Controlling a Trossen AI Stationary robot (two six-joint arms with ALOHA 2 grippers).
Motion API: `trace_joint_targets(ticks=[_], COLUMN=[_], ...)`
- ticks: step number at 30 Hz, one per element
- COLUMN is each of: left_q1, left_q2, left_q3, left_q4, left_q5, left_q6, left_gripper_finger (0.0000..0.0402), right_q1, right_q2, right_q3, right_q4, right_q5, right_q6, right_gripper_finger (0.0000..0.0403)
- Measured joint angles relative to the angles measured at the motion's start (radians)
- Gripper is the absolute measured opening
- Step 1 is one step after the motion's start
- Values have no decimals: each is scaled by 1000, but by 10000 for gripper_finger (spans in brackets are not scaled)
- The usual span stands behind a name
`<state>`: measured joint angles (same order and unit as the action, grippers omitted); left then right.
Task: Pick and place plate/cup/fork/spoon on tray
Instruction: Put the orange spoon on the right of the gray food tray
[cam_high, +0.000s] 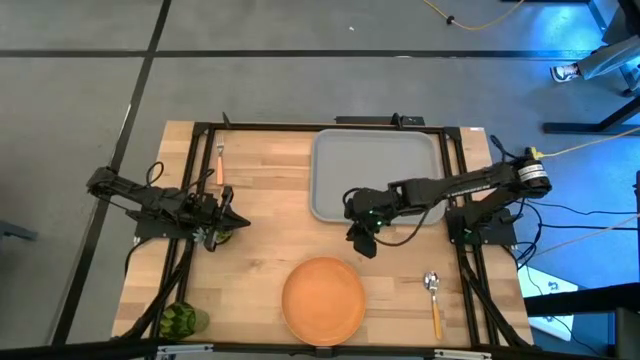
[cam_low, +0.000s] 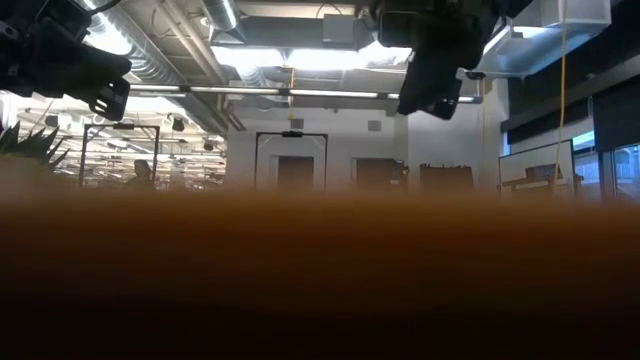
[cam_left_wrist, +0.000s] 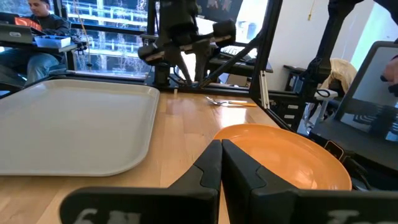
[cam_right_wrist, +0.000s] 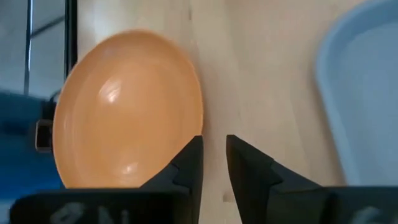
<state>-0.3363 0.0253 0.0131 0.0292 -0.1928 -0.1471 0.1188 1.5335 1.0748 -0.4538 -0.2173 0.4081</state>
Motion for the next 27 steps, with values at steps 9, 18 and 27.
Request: trace_joint_targets(ticks=[9,18,27], left_q1=[0,0,0], left_q2=[0,0,0], left_q3=[0,0,0], left_q4=[0,0,0], left_q5=[0,0,0], left_q6=[0,0,0], left_gripper_finger=[0,0,0], right_q1=[33,82,126], right_q2=[5,22,-68], right_q3=[0,0,0], right_q4=[2,-29,-259], right_q5=[-66,49,43], right_q6=[-60,-57,204], right_gripper_finger=[76,76,68])
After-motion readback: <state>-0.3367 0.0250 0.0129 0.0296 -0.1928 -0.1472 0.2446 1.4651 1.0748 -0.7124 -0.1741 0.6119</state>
